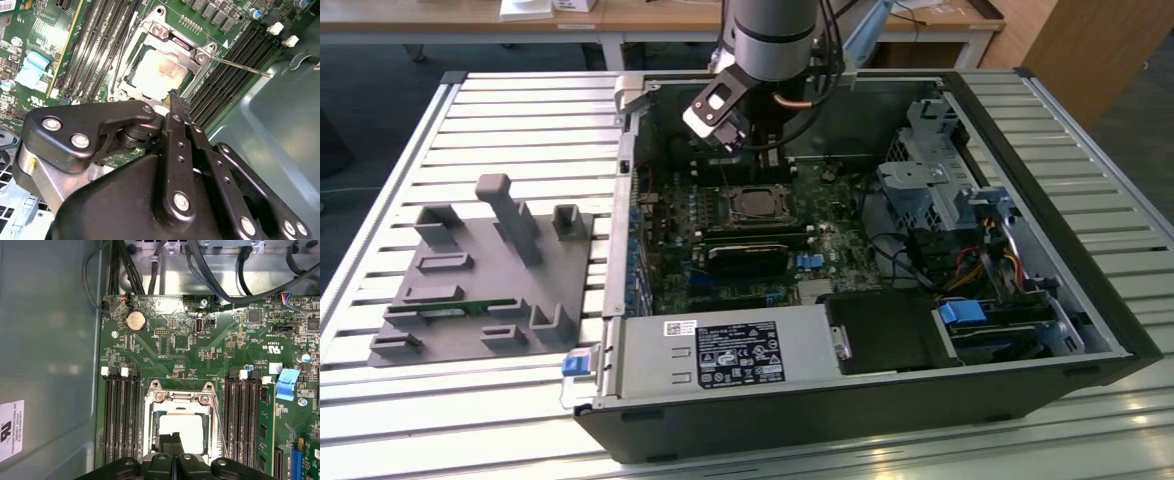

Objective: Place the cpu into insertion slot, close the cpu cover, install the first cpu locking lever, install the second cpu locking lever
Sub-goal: 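Install the first cpu locking lever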

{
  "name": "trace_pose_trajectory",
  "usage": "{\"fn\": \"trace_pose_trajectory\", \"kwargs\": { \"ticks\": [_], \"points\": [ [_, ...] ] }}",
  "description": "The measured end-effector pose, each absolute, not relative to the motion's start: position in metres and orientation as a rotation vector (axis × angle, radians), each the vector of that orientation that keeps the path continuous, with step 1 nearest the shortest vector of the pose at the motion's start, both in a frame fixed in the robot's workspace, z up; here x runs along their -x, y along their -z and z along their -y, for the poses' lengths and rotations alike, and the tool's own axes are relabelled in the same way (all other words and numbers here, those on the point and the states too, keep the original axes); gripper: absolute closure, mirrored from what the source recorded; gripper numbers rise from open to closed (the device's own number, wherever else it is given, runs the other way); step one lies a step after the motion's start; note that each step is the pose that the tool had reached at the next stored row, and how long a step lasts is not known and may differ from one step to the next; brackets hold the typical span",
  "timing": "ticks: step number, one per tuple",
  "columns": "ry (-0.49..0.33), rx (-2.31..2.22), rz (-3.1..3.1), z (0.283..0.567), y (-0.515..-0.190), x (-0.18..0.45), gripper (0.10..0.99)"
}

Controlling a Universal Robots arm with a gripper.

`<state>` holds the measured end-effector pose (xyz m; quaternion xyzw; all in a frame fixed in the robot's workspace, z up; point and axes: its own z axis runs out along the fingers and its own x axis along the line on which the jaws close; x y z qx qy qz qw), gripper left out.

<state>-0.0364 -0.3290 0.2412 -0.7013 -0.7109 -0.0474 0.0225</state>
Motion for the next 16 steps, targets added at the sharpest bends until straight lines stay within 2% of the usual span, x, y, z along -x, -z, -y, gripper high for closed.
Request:
{"fn": "trace_pose_trajectory", "kwargs": {
  "ticks": [16],
  "points": [
    [0.147, 2.172, 2.202, 0.329, -0.2489, 0.0364, 0.98]
  ]
}}
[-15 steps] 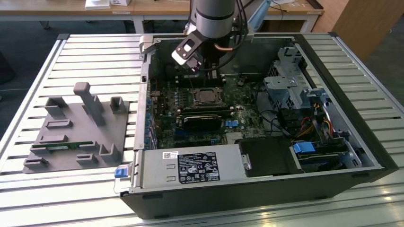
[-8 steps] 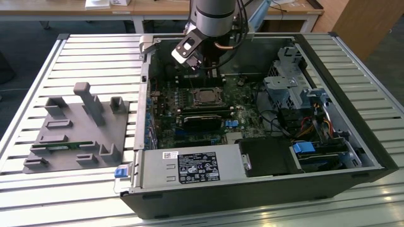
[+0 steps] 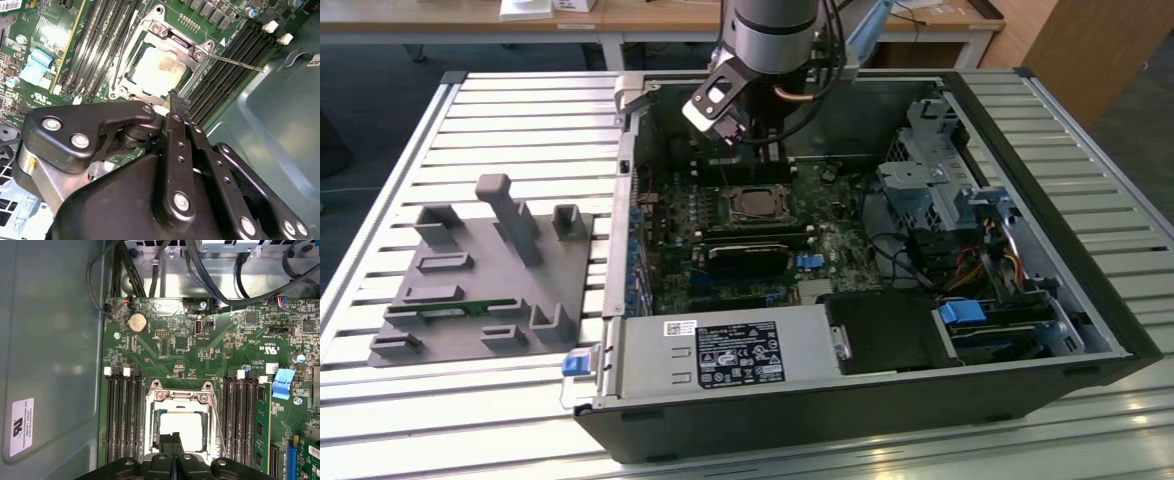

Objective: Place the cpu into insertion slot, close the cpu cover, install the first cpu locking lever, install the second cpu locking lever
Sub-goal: 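Install the first cpu locking lever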

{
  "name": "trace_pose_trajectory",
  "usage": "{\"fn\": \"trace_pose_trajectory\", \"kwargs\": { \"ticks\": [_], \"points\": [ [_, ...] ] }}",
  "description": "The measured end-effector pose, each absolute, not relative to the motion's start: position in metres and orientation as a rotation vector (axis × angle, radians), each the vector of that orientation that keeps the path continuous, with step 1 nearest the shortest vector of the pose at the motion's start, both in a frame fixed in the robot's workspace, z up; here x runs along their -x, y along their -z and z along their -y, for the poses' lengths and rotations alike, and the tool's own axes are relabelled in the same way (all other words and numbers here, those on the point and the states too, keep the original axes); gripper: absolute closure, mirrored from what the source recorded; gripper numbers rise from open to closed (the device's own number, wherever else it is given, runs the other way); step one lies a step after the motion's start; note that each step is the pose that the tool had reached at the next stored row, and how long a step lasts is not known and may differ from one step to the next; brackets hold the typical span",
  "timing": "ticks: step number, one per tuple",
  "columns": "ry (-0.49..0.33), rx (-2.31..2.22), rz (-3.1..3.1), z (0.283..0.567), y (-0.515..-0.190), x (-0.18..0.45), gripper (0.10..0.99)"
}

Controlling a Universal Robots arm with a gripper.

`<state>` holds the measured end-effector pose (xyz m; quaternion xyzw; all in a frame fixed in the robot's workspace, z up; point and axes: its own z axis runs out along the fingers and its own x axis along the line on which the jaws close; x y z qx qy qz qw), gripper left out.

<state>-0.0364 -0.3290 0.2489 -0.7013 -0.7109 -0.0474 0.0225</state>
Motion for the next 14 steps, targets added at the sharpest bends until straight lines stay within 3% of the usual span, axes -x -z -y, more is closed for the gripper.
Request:
{"fn": "trace_pose_trajectory", "kwargs": {
  "ticks": [14],
  "points": [
    [0.147, 2.172, 2.202, 0.329, -0.2546, 0.0364, 0.98]
  ]
}}
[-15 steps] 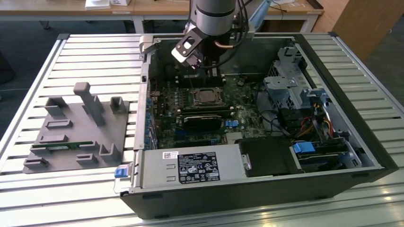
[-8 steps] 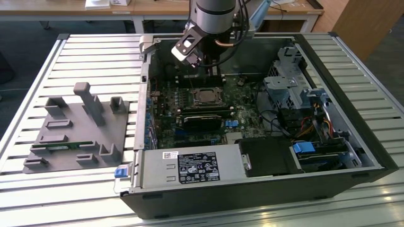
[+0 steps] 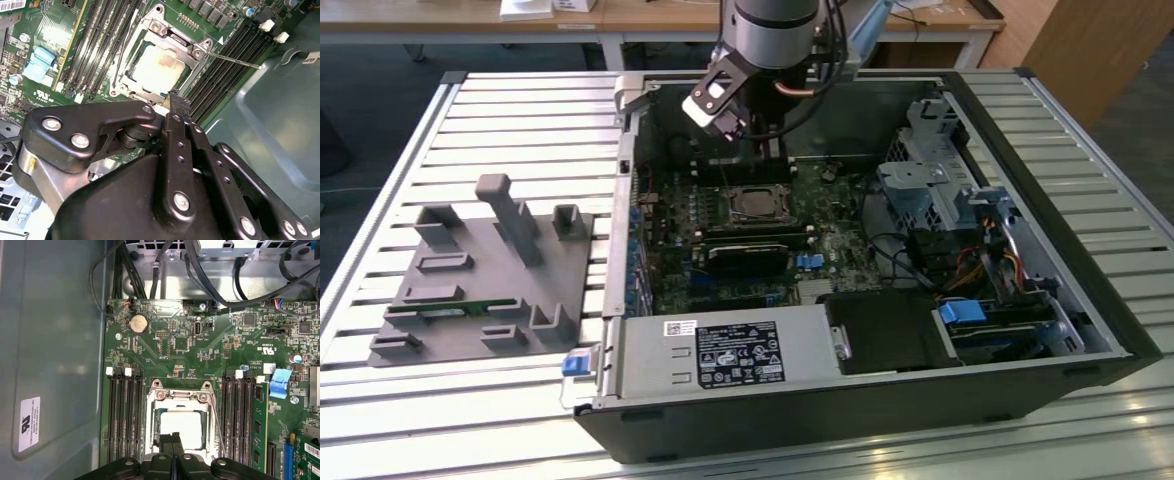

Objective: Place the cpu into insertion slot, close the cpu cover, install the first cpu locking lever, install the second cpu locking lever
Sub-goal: 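Install the first cpu locking lever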

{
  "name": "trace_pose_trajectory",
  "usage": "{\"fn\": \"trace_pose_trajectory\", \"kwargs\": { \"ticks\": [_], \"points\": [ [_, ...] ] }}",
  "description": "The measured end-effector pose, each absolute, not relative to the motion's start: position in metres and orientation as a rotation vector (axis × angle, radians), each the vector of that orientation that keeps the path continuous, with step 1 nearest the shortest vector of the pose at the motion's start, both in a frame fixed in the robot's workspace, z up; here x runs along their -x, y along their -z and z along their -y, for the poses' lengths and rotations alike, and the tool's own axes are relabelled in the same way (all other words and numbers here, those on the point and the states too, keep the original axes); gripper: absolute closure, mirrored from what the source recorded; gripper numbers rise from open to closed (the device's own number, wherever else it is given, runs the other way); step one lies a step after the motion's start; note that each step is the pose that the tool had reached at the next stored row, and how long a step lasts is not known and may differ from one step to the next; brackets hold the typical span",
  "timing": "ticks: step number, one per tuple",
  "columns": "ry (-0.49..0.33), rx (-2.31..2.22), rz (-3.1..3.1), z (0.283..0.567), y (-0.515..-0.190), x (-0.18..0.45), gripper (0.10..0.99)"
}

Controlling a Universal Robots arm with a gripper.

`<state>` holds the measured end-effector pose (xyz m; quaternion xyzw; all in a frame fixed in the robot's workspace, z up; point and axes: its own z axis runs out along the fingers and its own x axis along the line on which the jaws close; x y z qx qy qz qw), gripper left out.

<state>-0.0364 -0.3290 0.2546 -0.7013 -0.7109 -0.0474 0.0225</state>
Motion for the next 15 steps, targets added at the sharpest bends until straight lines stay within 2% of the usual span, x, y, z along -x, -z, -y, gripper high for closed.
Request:
{"fn": "trace_pose_trajectory", "kwargs": {
  "ticks": [15],
  "points": [
    [0.147, 2.172, 2.202, 0.329, -0.2638, 0.0363, 0.98]
  ]
}}
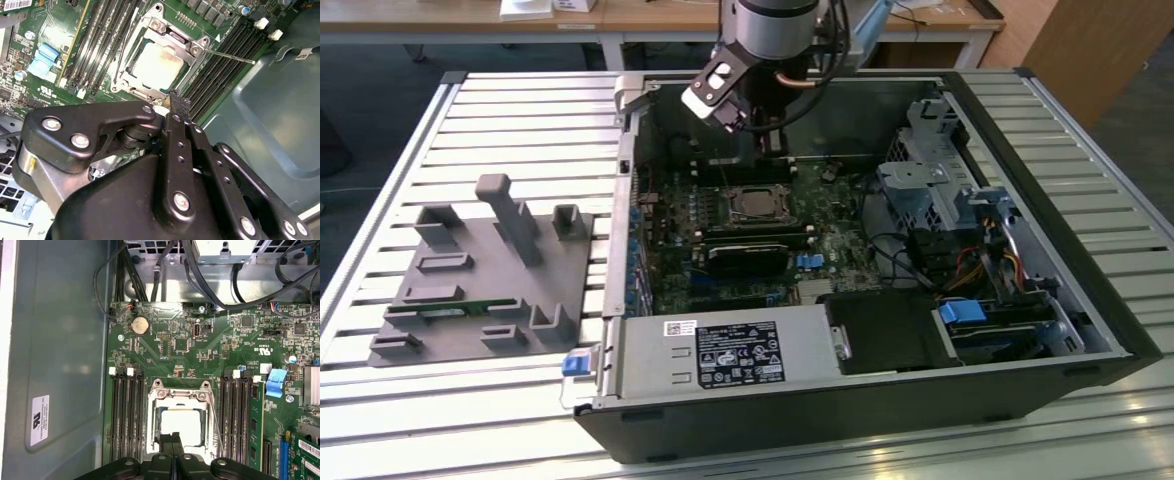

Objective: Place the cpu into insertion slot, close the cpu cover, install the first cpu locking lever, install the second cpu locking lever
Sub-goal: 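Install the first cpu locking lever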

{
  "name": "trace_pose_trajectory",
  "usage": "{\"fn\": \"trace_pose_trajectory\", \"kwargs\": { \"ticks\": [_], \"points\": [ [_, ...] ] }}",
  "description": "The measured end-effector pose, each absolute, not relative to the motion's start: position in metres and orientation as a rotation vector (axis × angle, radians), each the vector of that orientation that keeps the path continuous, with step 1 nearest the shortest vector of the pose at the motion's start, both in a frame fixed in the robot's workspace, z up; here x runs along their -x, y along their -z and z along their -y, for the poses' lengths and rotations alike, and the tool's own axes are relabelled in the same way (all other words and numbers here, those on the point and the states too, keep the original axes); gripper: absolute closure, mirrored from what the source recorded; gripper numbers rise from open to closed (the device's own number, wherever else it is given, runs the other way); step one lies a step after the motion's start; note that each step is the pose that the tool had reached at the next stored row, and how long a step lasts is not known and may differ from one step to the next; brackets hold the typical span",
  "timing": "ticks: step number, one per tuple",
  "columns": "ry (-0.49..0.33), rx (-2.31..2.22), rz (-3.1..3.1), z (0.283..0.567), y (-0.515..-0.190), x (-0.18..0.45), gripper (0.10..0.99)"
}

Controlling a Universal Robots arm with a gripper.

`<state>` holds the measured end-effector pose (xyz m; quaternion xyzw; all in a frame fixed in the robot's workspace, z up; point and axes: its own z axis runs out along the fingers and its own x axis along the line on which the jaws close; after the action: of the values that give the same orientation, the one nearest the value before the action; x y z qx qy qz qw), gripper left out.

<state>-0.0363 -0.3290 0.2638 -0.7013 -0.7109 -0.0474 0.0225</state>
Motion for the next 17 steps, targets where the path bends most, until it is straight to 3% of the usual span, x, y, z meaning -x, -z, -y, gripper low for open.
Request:
{"fn": "trace_pose_trajectory", "kwargs": {
  "ticks": [17],
  "points": [
    [0.147, 2.172, 2.202, 0.329, -0.284, 0.036, 0.98]
  ]
}}
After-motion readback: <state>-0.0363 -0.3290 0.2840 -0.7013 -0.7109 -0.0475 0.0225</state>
